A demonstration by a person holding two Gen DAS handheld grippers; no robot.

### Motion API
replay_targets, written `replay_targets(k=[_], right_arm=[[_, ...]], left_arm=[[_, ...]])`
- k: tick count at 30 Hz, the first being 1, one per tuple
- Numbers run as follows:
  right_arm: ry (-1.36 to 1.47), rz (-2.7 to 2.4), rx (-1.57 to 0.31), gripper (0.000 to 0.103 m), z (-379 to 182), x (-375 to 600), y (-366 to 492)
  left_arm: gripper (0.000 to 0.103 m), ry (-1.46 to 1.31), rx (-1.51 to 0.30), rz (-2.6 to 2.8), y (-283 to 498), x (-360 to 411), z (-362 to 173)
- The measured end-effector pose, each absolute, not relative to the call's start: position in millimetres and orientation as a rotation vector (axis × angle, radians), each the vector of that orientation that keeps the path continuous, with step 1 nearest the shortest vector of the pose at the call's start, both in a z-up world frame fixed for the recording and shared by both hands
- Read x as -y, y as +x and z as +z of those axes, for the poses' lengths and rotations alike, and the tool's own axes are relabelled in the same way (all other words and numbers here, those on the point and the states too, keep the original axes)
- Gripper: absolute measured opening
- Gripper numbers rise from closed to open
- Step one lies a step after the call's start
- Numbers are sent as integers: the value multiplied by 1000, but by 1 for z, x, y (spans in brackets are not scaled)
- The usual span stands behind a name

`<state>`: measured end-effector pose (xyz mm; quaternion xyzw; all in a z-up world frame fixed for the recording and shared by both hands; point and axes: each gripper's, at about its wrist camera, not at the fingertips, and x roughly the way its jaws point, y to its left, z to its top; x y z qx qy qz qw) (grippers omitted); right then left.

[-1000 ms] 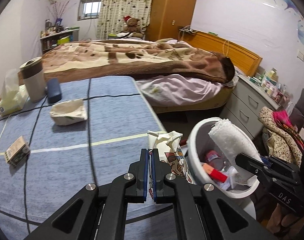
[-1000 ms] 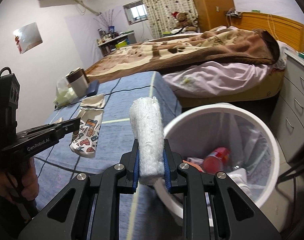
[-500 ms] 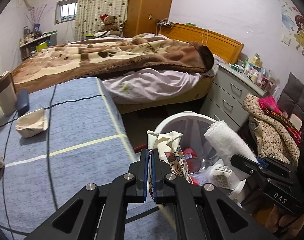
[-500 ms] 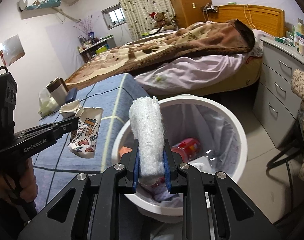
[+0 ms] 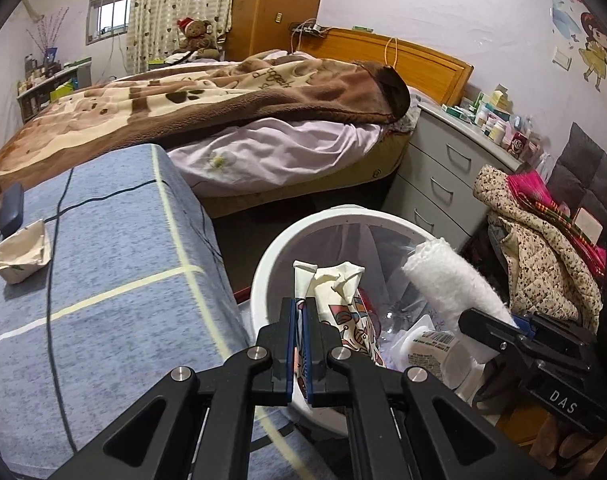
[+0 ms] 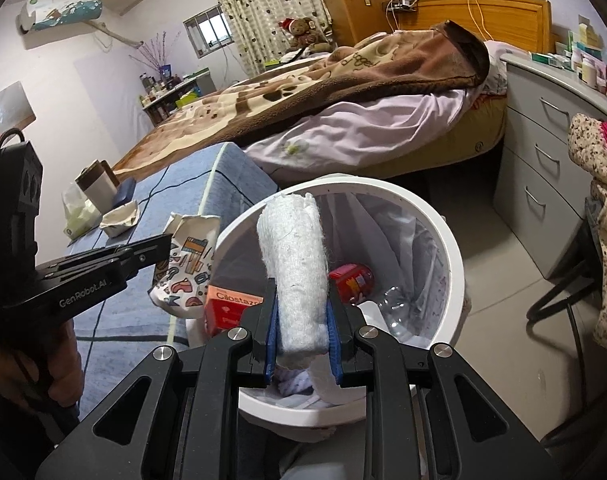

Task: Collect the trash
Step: 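Carry the foam roll and wrapper over the trash bin with both tools, then open both tools to drop the foam roll and wrapper into the bin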

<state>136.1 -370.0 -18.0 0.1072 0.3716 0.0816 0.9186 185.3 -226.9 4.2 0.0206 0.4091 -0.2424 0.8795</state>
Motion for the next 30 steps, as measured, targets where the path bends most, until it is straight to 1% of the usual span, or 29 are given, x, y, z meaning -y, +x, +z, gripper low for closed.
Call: replay_targets(k=[5,7,8,10,11,12,20,30], right_arm=[[220,128,-789,25,-24,376,140],[217,114,-791,26,-24,378,141],[219,113,-788,28,-24,379,141],[218,111,-778,33,-22,380,139],[217,109,-774,35,-21,380,137],[218,107,-770,36,-20,381,137],[205,118,-737,36,-8,374,131],[169,180,-713,36,6,348,125]], left_arm=[[3,45,-879,-520,193,239,-4],[5,52,-883,-523,197,244,-6],[8,50,-884,-528,199,246,-7],[17,39,-890,-534,201,247,-8],[26,29,-893,-537,201,246,-8],[32,19,-893,-541,201,245,-8],[33,1,-866,-534,191,229,4],[33,-35,-830,-484,164,182,18]])
